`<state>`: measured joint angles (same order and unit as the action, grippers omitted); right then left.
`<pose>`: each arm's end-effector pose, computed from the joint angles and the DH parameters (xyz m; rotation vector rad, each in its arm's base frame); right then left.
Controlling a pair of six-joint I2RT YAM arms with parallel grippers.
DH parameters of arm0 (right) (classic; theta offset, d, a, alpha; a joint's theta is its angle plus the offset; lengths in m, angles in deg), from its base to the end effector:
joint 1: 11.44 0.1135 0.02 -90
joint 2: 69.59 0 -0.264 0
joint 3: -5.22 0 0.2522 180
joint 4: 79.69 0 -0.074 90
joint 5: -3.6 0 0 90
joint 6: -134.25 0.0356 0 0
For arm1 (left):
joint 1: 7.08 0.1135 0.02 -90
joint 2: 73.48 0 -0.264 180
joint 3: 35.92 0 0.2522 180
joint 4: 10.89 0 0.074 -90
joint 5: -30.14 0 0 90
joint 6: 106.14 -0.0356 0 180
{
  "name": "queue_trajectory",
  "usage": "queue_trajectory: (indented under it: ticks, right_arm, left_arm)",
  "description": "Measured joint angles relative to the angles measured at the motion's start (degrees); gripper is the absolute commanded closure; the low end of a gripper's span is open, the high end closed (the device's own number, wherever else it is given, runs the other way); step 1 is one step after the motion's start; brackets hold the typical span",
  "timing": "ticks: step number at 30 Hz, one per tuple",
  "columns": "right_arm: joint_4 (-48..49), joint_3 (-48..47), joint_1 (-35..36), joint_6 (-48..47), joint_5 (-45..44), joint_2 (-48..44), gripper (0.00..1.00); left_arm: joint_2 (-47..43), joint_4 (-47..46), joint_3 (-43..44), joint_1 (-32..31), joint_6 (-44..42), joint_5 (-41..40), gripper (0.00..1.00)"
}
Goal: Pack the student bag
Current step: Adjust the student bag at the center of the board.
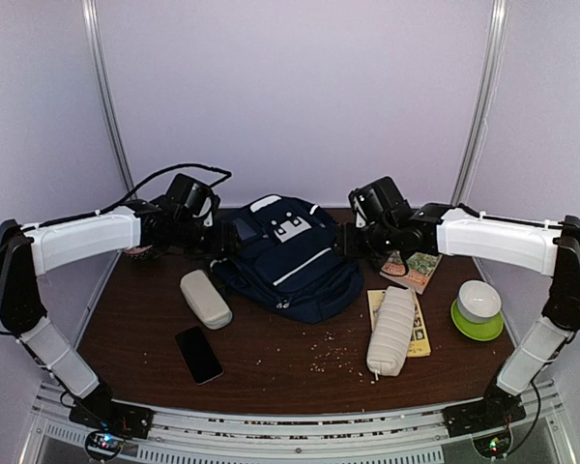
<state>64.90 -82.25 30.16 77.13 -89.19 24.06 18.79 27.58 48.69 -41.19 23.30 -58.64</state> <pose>0.2774 0.2440 0.2771 -0.1545 2.3687 0.5997 0.2946 -0.2005 0.2647 -0.1043 2.4683 -0.6167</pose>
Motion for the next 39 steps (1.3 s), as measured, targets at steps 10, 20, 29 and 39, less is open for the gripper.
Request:
queue_trajectory:
  ticks: [10, 20, 29, 39]
  right_arm:
    - [0.0, -2.8, 10.3, -2.8, 1.1, 8.5, 0.53]
    - [-0.8, -8.8, 10.7, -0.5, 4.0, 17.6, 0.50]
    - [-1.8, -11.3, 10.7, 2.9, 5.8, 22.0, 0.50]
    - [-1.7, -11.4, 10.8, 5.0, 7.5, 23.7, 0.55]
  left_arm:
    - [-1.9, 1.0, -7.6, -4.7, -2.5, -1.0, 0.27]
    - [-2.0, -2.2, -13.1, -4.9, -1.3, 1.1, 0.28]
    - [-3.4, -3.8, -15.4, -4.9, -0.4, 1.9, 0.28]
    - [-4.0, -5.4, -15.8, -4.9, -0.3, 2.6, 0.28]
